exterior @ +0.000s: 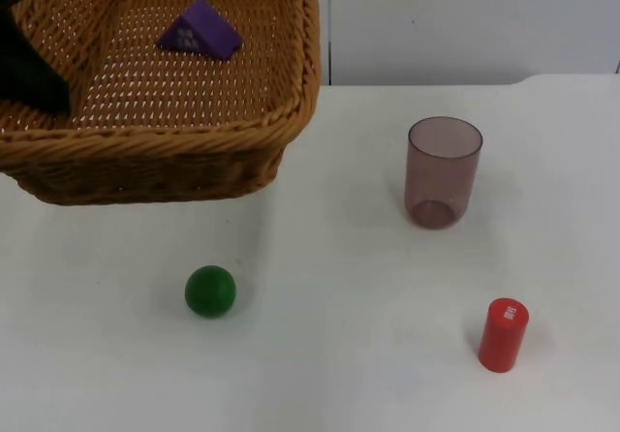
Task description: Pick up the basket with the left hand and place the triangular block into the basket with the right hand.
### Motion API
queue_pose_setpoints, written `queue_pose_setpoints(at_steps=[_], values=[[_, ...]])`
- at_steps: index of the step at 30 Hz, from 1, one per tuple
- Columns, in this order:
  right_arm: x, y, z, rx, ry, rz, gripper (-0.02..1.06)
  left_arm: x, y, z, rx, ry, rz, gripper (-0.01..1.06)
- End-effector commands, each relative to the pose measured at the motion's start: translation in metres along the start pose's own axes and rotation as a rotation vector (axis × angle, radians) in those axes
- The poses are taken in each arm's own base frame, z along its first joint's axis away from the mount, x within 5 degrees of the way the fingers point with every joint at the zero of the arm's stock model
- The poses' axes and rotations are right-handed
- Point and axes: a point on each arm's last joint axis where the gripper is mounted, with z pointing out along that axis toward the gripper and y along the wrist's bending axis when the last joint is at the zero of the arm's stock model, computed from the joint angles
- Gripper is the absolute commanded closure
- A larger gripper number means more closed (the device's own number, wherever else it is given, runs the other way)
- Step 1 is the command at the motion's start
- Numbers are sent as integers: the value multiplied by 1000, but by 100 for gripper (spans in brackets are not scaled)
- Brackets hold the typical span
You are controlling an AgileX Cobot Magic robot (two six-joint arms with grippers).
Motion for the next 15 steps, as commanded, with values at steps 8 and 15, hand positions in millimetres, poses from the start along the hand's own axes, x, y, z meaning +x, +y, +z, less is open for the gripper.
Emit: queue_pose_setpoints(at_steps=[8, 15], values=[[35, -72, -69, 341, -6, 139, 0, -2, -3, -1, 23, -28, -28, 105], [51, -76, -84, 386, 49, 144, 0, -2, -3, 1, 22, -23, -28, 105]])
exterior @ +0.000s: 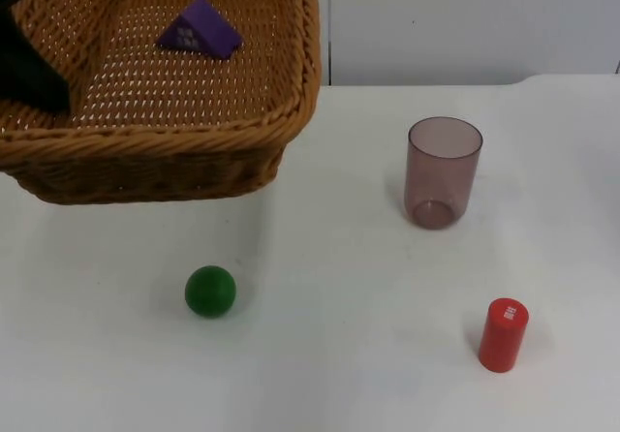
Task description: Pick up the basket with the left hand and place the triangular block into the basket with the right hand.
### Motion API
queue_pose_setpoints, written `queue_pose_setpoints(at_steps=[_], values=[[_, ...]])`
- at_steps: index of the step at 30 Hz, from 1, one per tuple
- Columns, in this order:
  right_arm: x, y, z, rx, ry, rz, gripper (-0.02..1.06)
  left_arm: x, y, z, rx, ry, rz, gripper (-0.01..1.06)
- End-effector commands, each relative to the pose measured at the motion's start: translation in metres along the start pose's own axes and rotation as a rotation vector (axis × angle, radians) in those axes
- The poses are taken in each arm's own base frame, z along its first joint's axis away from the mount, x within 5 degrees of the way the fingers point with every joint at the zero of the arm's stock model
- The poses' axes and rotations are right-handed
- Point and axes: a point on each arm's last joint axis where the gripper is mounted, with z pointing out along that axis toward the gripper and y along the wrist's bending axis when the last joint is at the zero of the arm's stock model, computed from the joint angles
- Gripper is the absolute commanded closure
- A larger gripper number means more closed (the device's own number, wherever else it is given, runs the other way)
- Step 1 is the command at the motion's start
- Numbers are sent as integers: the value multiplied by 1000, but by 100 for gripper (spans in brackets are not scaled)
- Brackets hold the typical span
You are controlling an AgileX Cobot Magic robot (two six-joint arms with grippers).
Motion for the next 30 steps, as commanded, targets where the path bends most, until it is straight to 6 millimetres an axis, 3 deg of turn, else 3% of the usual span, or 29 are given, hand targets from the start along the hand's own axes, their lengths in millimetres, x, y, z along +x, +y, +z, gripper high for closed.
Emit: queue_pose_setpoints(at_steps=[1, 4, 10, 11, 20, 30], values=[[3, -1, -4, 4, 9, -17, 0, 0, -4, 4, 23, -8, -21, 105], [4, 0, -4, 2, 17, -21, 0, 3, -8, 16, 26, 31, -4, 105], [5, 0, -4, -1, 25, -31, 0, 9, -26, 66, 27, 49, 3, 105], [5, 0, -4, -1, 25, -31, 0, 9, -26, 66, 27, 49, 3, 105], [7, 0, -5, -6, 49, -31, 0, 28, -30, 142, -61, 30, -52, 105], [7, 0, -5, -6, 49, -31, 0, 15, -31, 167, -68, -6, -60, 105]])
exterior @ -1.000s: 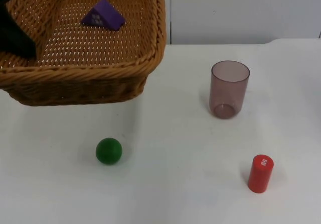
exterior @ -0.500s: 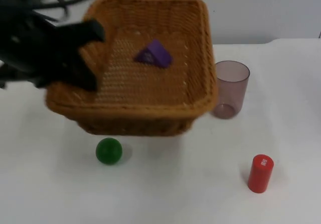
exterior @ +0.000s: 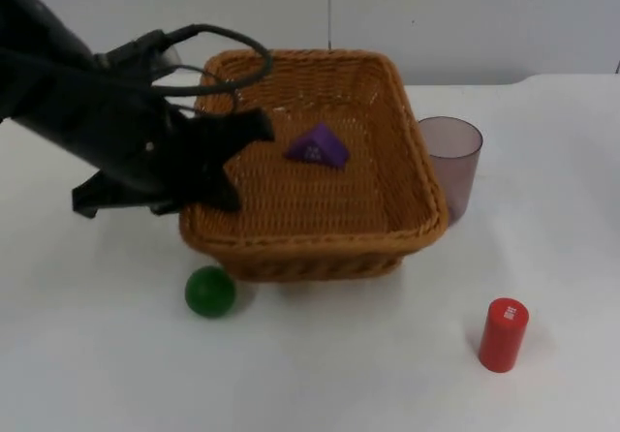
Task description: Pick up the basket with the left hand and place the triangular block into the basket with the right hand.
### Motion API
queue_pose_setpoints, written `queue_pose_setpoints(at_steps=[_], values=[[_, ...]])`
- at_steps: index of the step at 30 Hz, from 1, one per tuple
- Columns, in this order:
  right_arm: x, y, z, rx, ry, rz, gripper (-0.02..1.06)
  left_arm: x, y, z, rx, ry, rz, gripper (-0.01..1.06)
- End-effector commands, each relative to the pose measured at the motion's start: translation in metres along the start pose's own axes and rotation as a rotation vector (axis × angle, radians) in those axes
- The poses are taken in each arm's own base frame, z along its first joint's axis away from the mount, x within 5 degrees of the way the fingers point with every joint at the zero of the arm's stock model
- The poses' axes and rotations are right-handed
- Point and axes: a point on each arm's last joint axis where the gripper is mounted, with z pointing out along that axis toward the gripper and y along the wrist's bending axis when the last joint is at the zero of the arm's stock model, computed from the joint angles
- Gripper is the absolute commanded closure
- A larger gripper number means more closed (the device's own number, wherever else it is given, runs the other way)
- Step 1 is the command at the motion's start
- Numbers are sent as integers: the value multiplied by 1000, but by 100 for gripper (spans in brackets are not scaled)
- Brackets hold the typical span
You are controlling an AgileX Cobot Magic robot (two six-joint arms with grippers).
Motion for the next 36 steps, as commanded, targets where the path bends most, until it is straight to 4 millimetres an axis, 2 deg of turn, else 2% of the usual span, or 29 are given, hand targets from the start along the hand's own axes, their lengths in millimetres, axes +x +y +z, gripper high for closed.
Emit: queue_pose_setpoints(at_steps=[1, 7, 14, 19, 25, 29, 36], values=[[1, -1, -2, 4, 2, -2, 0, -10, -7, 2, 17, -40, -7, 105], [1, -1, -7, 6, 3, -13, 0, -21, -12, 16, 25, -43, 33, 105], [0, 0, -19, 13, -29, -28, 0, -22, -6, 44, 10, 1, 71, 105], [1, 0, -23, 14, -35, -29, 0, -21, -3, 54, 1, 14, 67, 105], [1, 0, -23, 13, -29, -43, 0, -25, 5, 53, -3, 15, 35, 105], [1, 0, -23, 13, -35, -41, 0, -30, 17, 45, 45, 93, 54, 105], [0, 0, -23, 11, -46, -30, 0, -40, 8, 29, 56, 18, 71, 105]])
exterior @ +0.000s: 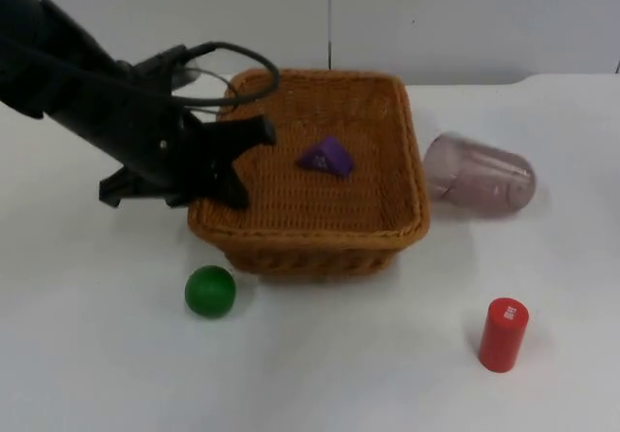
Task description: Pick up the basket with the left hand and place the triangular block into the basket with the right hand.
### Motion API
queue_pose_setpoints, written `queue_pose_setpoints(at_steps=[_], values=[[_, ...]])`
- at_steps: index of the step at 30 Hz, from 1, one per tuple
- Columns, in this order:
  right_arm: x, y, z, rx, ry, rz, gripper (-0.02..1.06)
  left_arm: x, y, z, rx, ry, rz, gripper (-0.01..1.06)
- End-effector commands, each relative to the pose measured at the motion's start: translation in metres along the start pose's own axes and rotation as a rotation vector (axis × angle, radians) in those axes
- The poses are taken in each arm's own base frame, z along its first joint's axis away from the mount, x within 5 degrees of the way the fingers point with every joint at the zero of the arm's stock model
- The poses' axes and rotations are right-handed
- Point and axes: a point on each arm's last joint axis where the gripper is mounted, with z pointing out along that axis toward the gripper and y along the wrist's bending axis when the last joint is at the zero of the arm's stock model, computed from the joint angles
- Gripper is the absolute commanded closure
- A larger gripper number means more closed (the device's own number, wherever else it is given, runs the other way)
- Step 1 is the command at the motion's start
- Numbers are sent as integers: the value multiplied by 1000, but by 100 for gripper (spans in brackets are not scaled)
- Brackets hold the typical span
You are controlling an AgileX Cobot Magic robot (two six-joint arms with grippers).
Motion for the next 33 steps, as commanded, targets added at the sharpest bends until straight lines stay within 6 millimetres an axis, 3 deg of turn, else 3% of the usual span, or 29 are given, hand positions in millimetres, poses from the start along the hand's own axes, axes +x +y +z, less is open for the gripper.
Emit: queue_pose_setpoints(at_steps=[1, 12, 21, 33], values=[[-1, -1, -5, 8, -18, 3, 0, -8, -9, -13, 17, -52, 9, 105], [1, 0, -5, 2, -5, 15, 0, -16, -2, -11, -49, -143, 2, 105], [0, -1, -5, 3, -8, 13, 0, 2, 8, 15, -28, -13, -52, 105], [0, -1, -5, 6, -9, -6, 0, -16, -2, 11, 5, -73, -16, 105]])
